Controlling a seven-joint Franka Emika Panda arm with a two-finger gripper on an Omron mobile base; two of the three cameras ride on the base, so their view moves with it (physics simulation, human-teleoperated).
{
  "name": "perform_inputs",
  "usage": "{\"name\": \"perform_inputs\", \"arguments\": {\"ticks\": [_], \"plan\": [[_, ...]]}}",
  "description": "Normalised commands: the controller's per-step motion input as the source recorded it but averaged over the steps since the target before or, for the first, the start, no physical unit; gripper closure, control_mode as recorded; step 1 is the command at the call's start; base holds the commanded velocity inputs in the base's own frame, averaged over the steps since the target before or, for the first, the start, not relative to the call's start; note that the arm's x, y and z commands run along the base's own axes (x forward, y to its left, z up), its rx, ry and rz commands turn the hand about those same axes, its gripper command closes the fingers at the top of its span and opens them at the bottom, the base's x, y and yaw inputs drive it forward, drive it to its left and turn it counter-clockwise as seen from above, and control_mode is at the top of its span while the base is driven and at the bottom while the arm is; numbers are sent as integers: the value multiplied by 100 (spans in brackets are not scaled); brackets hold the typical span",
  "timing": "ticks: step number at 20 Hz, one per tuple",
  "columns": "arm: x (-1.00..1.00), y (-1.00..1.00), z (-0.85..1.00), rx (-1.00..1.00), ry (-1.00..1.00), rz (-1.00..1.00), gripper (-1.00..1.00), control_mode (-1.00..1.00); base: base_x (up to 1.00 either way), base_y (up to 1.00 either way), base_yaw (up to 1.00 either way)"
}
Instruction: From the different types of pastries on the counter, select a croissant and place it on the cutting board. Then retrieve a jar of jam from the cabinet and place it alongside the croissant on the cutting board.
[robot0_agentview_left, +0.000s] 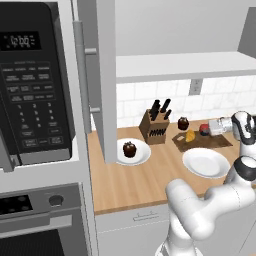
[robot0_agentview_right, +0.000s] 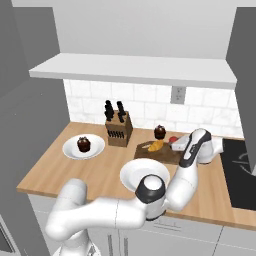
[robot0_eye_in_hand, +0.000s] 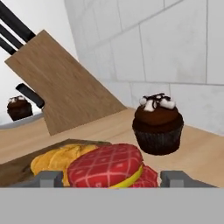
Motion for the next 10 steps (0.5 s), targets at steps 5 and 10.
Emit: {"name": "perform_inputs", "arguments": {"ticks": [5,10], "plan": [[0,-11,20,4,0,1,-100,-100,0,0,0],[-2,-34,58,16,-1,3,-100,-100,0,0,0]]}}
